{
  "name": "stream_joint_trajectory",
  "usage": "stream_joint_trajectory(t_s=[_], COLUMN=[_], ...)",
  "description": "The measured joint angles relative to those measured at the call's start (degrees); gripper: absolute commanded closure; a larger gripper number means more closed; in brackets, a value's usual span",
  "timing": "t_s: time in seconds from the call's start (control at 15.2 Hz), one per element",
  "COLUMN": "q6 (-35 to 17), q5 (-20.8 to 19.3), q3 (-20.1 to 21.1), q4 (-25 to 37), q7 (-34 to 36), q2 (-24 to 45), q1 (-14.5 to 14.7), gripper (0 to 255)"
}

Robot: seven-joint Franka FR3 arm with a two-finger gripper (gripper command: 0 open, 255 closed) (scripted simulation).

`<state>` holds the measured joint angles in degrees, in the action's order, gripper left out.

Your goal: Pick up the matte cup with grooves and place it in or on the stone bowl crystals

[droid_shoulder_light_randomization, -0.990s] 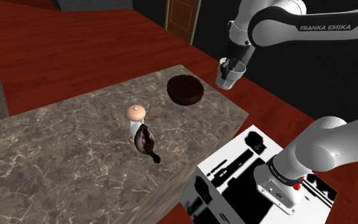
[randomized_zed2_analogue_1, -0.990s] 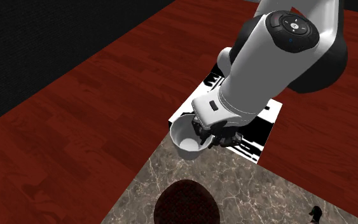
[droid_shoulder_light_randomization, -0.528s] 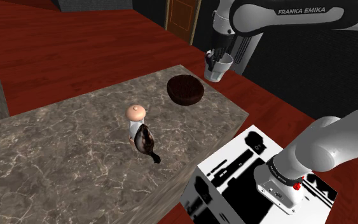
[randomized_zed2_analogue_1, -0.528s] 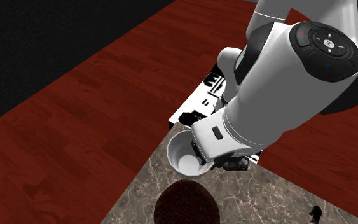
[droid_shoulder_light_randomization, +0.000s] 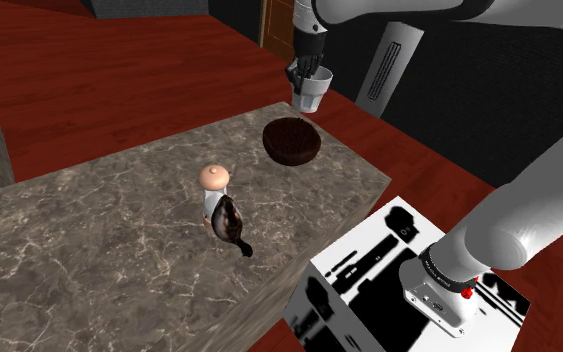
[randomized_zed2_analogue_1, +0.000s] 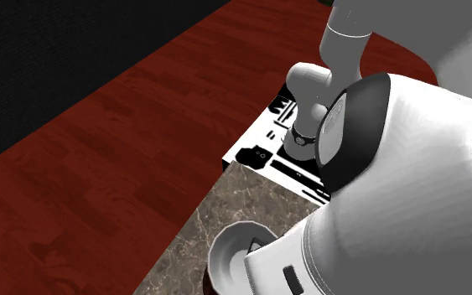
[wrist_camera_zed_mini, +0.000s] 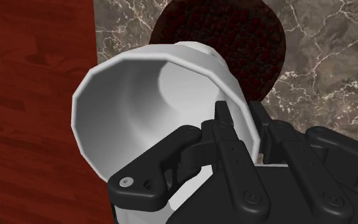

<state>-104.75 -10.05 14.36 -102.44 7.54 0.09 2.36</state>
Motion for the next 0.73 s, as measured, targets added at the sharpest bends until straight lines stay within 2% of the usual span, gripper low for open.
stream_joint_trajectory(t_s=[0.26, 0.73], q6=[-1.1, -6.2], q5=[-0.6, -1.1], q3=[0.4, 0.3], q4=[0.8, -3.8], q7=[1.1, 2.1], q2=[2.1, 2.8], q1=[0.4, 0.3], gripper=[255, 255])
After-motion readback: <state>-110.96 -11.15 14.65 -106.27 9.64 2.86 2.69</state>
